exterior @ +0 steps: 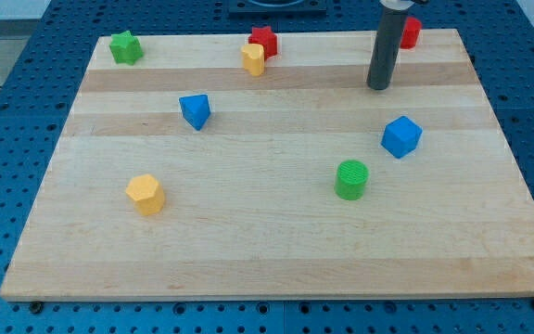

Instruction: Move your arm close to the yellow heart

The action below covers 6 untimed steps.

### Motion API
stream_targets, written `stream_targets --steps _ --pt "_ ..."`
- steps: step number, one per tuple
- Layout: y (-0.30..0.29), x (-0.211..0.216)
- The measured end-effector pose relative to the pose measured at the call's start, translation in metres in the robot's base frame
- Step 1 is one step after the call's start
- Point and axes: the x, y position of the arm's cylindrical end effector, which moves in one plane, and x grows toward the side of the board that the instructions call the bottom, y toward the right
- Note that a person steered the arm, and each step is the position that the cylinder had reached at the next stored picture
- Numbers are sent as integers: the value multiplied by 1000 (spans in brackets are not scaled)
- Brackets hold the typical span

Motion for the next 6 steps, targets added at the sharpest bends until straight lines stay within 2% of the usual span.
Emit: stream_targets --steps 3,6 --pt "-11 0" --pt "-77 -24"
